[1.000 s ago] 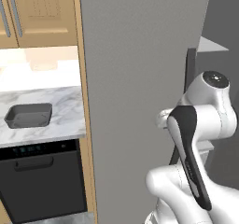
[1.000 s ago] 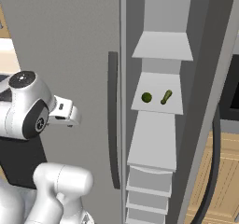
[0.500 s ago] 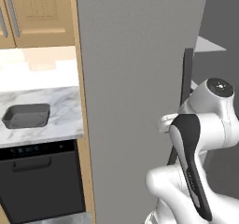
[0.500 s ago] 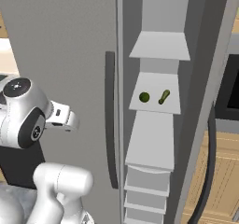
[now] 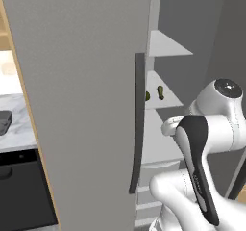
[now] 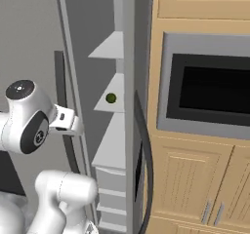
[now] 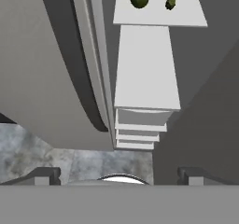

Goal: Take the lime and squash out of the freezer and place them in the tupperware container on the counter. Then put the tupperware containing the vegetables back in the freezer.

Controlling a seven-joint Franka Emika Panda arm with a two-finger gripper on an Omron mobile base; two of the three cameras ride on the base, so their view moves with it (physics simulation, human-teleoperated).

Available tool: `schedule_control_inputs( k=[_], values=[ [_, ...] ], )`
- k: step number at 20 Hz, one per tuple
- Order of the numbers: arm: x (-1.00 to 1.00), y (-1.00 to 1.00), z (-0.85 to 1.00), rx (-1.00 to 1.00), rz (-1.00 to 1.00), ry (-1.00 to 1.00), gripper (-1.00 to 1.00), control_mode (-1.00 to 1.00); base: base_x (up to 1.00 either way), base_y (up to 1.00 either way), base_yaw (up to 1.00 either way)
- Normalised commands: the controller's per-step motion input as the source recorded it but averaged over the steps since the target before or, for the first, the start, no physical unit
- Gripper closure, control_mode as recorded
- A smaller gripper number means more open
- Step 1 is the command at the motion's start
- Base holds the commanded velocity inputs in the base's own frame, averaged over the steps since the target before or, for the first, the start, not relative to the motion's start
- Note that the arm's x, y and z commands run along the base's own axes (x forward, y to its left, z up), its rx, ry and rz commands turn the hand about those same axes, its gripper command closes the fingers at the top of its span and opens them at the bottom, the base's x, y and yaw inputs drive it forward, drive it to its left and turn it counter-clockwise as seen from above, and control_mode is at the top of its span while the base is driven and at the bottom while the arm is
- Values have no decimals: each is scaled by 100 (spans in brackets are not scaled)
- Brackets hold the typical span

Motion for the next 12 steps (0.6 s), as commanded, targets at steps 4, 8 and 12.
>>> schedule_control_inputs(
  k=[4, 8, 12],
  values=[
    [0, 0, 0, 0, 0, 0, -100, 100, 43, -39, 0],
    [0, 0, 0, 0, 0, 0, -100, 100, 63, -18, 0],
    [0, 0, 0, 0, 0, 0, -100, 100, 88, -15, -1]
  ],
)
